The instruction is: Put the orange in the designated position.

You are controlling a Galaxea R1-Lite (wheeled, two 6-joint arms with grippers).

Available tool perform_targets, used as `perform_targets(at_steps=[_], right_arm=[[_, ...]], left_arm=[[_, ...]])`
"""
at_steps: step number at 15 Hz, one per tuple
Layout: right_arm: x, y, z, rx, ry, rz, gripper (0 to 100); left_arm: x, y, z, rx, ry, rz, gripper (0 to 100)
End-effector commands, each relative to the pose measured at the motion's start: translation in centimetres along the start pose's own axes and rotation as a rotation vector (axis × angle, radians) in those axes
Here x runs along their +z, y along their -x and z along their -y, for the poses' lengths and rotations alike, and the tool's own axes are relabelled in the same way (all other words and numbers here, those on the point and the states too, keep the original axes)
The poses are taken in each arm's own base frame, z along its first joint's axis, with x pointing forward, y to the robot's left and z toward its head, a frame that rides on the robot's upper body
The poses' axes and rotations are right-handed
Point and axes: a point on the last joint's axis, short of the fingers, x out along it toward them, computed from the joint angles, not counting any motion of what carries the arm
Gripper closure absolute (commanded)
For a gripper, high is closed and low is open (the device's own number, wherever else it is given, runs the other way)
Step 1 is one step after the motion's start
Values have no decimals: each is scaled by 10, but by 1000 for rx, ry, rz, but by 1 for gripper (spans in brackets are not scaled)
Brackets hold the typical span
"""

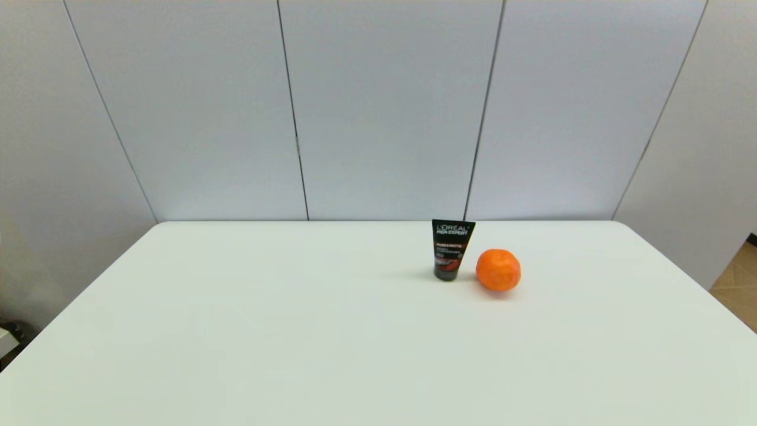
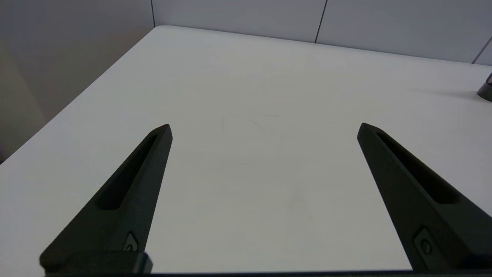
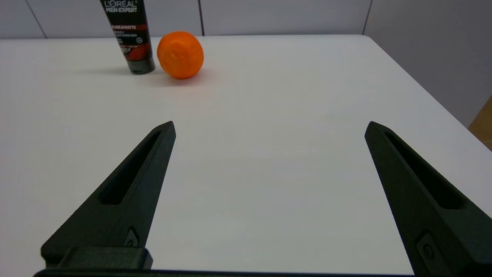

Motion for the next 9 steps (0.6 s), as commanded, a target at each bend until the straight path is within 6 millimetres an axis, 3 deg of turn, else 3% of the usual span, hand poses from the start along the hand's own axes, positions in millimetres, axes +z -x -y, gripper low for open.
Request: perform_targets(at_steps=[1, 9], right_arm=[[0, 0, 0, -3, -10, -2, 0], [0, 0, 0, -3, -10, -2, 0]], left_arm=[[0, 0, 0, 1, 1, -1, 0], [0, 0, 0, 0, 1, -1, 0]])
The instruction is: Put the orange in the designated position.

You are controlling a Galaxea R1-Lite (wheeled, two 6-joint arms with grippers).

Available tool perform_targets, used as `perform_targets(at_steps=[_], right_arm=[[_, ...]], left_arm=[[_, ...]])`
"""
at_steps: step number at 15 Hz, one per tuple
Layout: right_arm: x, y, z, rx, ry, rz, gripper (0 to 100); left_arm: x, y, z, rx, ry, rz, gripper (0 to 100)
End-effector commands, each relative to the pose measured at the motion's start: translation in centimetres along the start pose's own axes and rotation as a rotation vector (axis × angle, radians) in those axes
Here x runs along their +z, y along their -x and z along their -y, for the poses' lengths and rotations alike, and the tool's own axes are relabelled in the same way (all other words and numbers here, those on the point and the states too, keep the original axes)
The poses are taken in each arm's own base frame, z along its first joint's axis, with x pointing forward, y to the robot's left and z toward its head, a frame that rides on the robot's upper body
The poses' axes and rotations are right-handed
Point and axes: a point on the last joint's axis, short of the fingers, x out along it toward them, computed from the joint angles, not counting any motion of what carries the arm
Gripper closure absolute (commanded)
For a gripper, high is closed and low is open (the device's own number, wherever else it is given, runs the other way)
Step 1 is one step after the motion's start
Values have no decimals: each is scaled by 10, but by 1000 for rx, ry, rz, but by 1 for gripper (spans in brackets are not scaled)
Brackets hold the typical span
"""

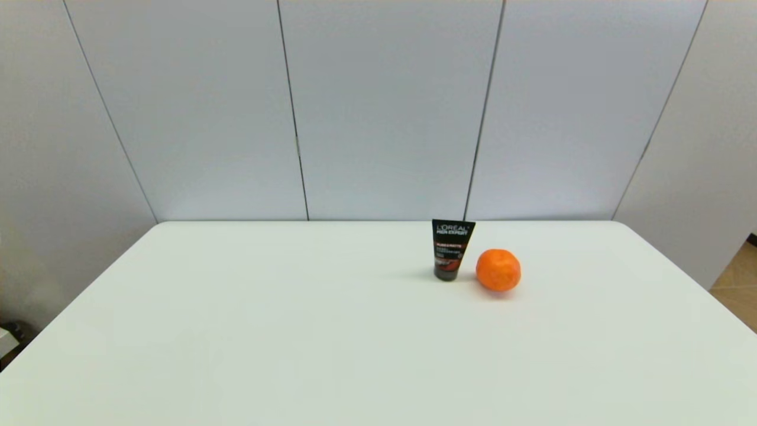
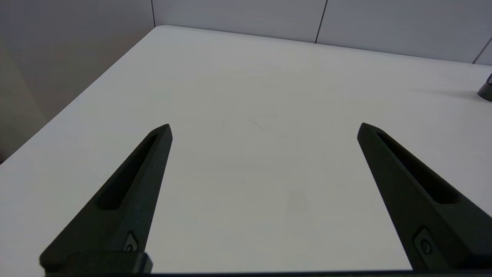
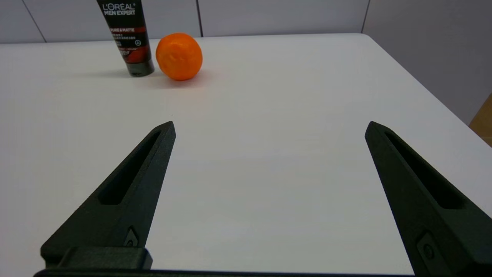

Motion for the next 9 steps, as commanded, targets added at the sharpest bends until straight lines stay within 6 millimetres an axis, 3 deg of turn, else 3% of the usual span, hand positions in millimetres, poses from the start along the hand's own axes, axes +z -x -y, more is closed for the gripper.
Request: perform_targets(at_steps=[1, 9], right_arm=[[0, 0, 0, 0, 0, -2, 0], [0, 0, 0, 0, 0, -2, 0]], left_arm=[[0, 0, 0, 0, 1, -1, 0], [0, 0, 0, 1, 1, -1, 0]])
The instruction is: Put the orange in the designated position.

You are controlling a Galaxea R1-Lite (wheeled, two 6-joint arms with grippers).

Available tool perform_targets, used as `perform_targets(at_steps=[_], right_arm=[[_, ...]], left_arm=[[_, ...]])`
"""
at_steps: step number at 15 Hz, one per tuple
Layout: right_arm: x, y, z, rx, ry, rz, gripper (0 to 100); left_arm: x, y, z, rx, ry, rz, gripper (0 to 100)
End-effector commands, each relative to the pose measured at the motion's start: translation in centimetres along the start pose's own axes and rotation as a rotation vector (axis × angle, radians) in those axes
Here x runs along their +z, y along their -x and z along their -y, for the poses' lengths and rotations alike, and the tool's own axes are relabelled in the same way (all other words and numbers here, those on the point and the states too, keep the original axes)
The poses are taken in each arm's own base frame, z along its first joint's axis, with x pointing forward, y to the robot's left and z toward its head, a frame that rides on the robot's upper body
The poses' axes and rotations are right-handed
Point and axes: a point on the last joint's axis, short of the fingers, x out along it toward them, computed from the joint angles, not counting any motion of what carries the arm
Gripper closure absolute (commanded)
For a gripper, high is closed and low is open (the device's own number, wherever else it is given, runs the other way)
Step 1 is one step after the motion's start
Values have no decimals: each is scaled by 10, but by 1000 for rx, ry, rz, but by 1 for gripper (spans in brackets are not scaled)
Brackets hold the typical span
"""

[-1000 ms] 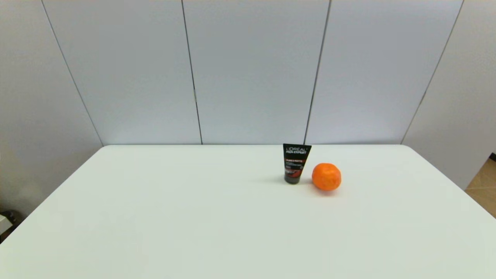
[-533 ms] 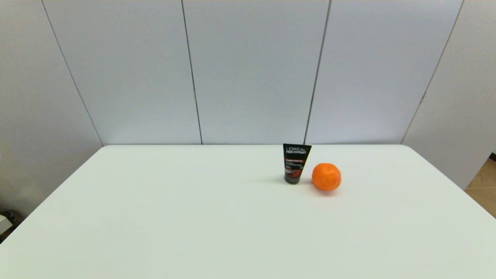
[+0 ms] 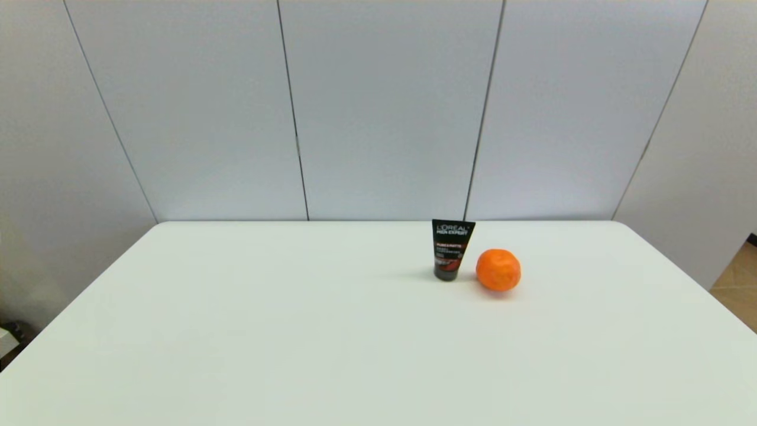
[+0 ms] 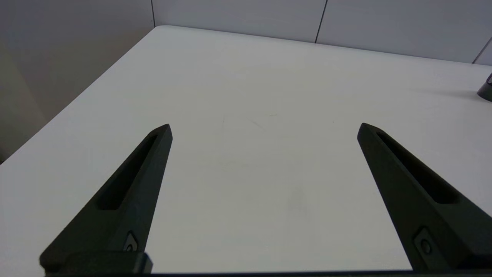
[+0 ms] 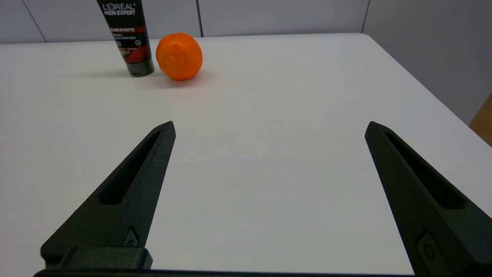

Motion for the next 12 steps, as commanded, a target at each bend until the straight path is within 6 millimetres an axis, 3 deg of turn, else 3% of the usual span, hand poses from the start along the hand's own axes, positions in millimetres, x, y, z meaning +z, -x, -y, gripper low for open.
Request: perform_targets(at_steps=[1, 12], right_arm=[[0, 0, 0, 0, 0, -2, 0], [0, 0, 0, 2, 5, -2, 0]], left_arm=[[0, 0, 0, 1, 1, 0, 0], [0, 0, 0, 1, 1, 0, 0]])
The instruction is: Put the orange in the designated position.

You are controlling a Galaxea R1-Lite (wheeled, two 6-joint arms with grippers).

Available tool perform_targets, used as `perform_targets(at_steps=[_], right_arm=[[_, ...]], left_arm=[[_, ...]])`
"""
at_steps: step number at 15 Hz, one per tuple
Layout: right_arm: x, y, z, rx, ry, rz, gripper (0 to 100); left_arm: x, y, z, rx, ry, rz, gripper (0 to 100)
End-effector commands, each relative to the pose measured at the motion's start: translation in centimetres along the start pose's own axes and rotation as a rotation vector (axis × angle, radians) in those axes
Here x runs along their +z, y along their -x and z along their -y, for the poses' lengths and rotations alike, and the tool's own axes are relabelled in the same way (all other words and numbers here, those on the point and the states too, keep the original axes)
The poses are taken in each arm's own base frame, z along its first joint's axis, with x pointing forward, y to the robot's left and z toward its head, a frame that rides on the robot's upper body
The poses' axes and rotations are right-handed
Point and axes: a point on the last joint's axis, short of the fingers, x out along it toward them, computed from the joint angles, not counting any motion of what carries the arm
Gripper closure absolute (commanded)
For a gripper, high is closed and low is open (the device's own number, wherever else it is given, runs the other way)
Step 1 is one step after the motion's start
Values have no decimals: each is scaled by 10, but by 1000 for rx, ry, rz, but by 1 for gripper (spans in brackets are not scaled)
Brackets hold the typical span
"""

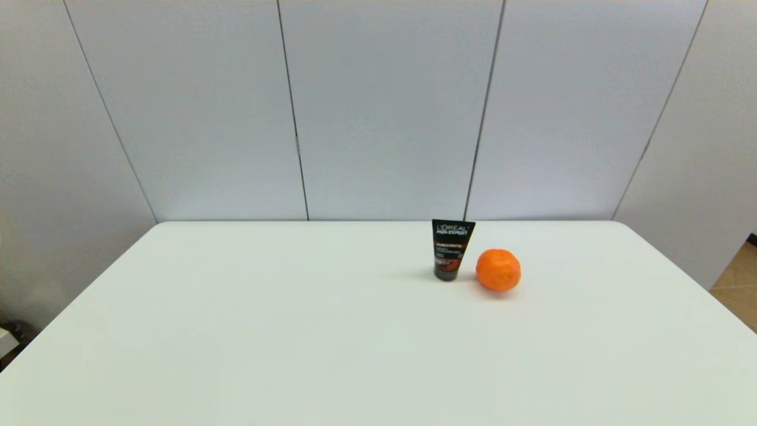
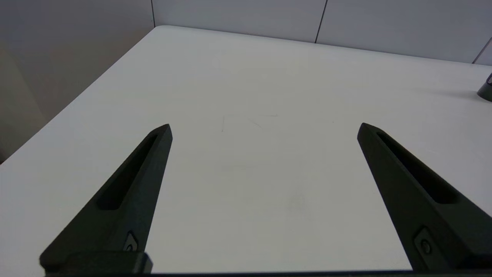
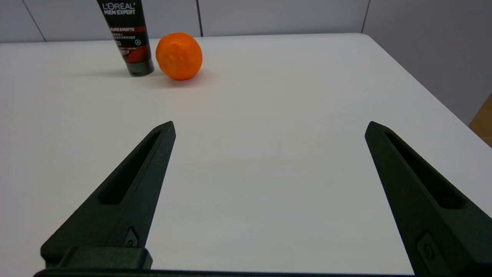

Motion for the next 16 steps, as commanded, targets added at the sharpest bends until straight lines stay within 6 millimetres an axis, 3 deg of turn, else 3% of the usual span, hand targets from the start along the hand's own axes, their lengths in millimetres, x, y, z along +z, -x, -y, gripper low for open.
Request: perform_targets(at_steps=[1, 16], right_arm=[[0, 0, 0, 1, 1, -1, 0], [0, 0, 0, -1, 1, -1, 0]], left_arm=[[0, 0, 0, 2, 1, -1, 0], [0, 0, 0, 2, 1, -1, 0]])
